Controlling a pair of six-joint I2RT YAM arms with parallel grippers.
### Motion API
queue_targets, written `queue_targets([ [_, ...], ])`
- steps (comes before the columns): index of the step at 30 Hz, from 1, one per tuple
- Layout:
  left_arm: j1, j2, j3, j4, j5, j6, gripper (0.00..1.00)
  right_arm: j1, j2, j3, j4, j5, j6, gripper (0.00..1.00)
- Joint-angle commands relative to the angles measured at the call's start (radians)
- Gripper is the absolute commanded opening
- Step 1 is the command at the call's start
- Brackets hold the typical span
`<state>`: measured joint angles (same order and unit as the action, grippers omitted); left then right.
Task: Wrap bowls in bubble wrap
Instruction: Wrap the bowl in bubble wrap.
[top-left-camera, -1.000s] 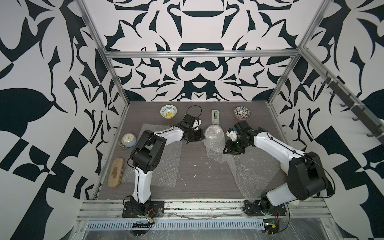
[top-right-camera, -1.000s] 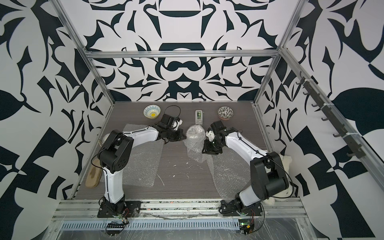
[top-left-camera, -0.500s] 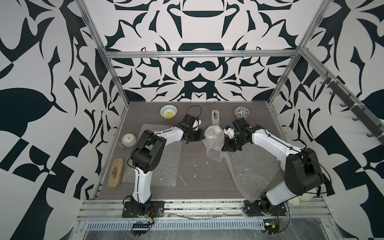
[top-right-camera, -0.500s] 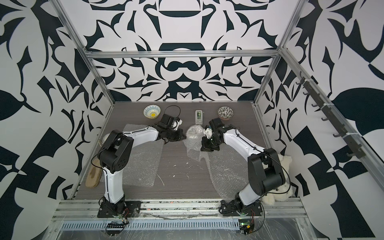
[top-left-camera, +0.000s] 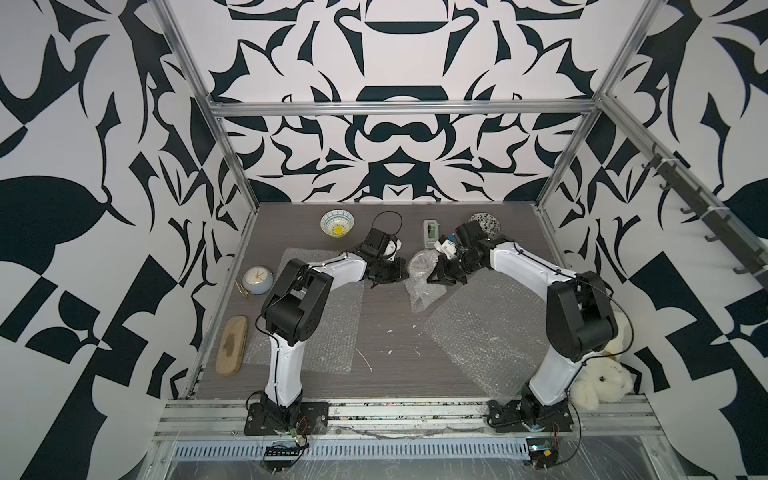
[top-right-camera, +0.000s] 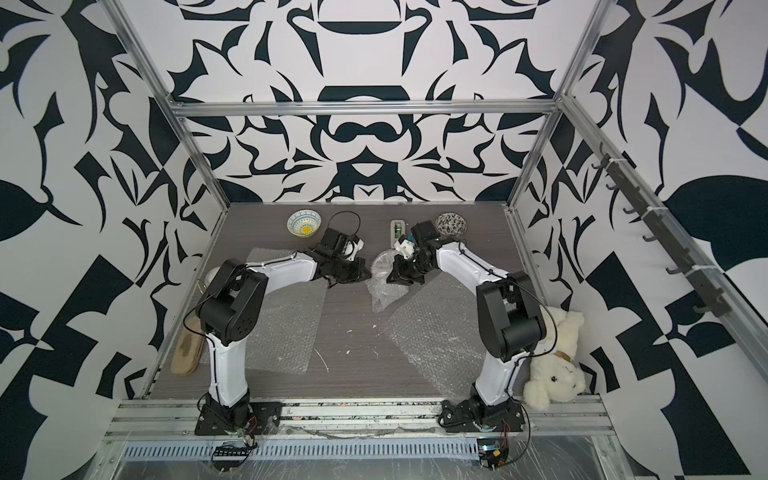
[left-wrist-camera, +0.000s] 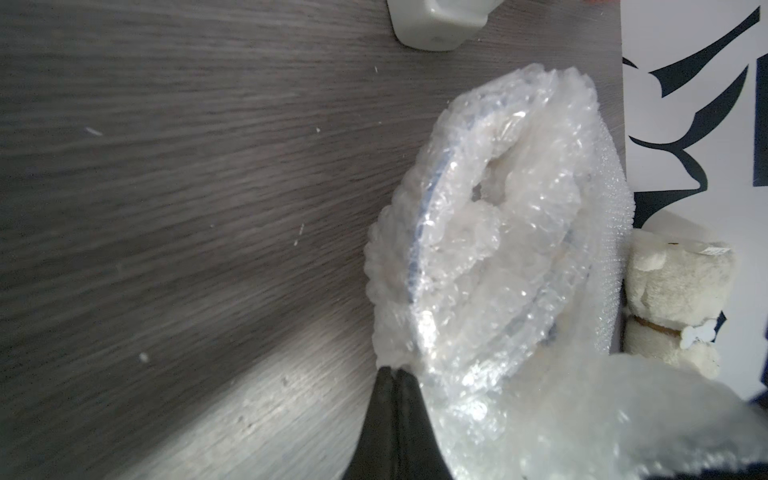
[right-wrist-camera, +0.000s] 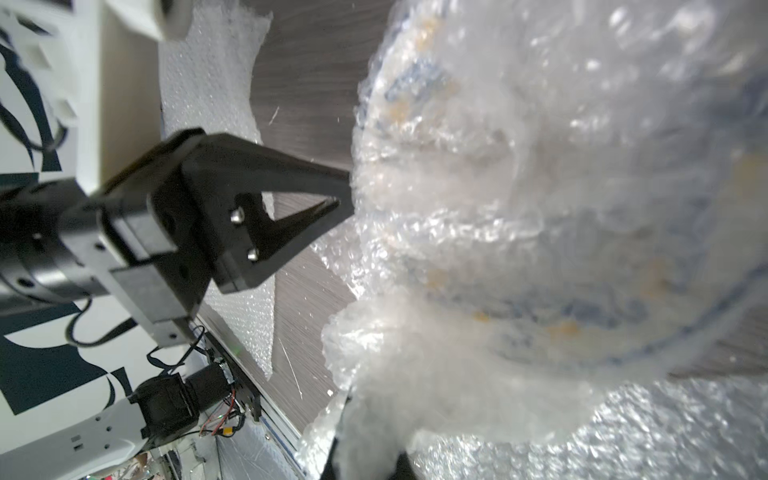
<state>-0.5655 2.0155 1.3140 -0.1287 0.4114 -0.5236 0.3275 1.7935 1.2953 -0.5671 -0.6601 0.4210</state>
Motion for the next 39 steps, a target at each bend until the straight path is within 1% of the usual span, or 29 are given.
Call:
queue_targets([
  [1, 0.003, 0.026, 0.028, -0.046, 0.001, 0.016, 0.0, -0.026, 0.011, 0.077, 0.07, -0.048, 0.025, 0.04],
  [6, 0.002, 0.028, 0.041, -0.052, 0.003, 0.016, 0.0, -0.074, 0.079, 0.141, 0.095, -0.098, 0.055, 0.04],
  [10, 0.003, 0.032, 0.048, -0.052, 0.004, 0.017, 0.0, -0.079, 0.195, 0.22, 0.085, -0.104, 0.055, 0.04],
  [13, 0.003, 0.027, 0.048, -0.055, 0.004, 0.017, 0.0, -0.086, 0.268, 0.251, 0.112, -0.101, 0.075, 0.04],
  [17, 0.003, 0.014, 0.04, -0.057, -0.001, 0.02, 0.0, -0.092, 0.311, 0.289, 0.117, -0.061, 0.078, 0.04],
  [19, 0.003, 0.013, 0.042, -0.059, -0.001, 0.022, 0.0, -0.095, 0.341, 0.317, 0.104, -0.063, 0.077, 0.04],
  [21, 0.003, 0.014, 0.049, -0.067, 0.0, 0.025, 0.01, -0.096, 0.373, 0.352, 0.061, -0.047, 0.056, 0.04],
  [23, 0.002, 0.008, 0.056, -0.074, -0.009, 0.025, 0.04, -0.096, 0.397, 0.379, 0.018, -0.009, 0.035, 0.04],
  [25, 0.006, -0.01, 0.057, -0.074, -0.025, 0.019, 0.05, -0.096, 0.413, 0.402, -0.03, 0.041, 0.005, 0.04],
  [26, 0.009, -0.018, 0.056, -0.071, -0.029, 0.013, 0.07, -0.096, 0.418, 0.408, -0.041, 0.055, 0.0, 0.04],
  [28, 0.023, -0.037, 0.053, -0.063, -0.031, -0.009, 0.17, -0.096, 0.433, 0.428, -0.082, 0.074, -0.022, 0.04],
  [30, 0.042, -0.056, 0.045, -0.051, -0.035, -0.037, 0.21, -0.093, 0.441, 0.443, -0.105, 0.076, -0.032, 0.04],
  [33, 0.091, -0.085, 0.028, -0.041, -0.064, -0.09, 0.37, -0.081, 0.431, 0.45, -0.117, 0.088, -0.042, 0.04],
  [36, 0.145, -0.089, 0.033, -0.009, -0.051, -0.128, 0.43, -0.07, 0.432, 0.473, -0.157, 0.105, -0.066, 0.04],
  [39, 0.164, -0.046, 0.099, -0.009, -0.003, -0.116, 0.46, -0.066, 0.431, 0.477, -0.169, 0.103, -0.077, 0.04],
])
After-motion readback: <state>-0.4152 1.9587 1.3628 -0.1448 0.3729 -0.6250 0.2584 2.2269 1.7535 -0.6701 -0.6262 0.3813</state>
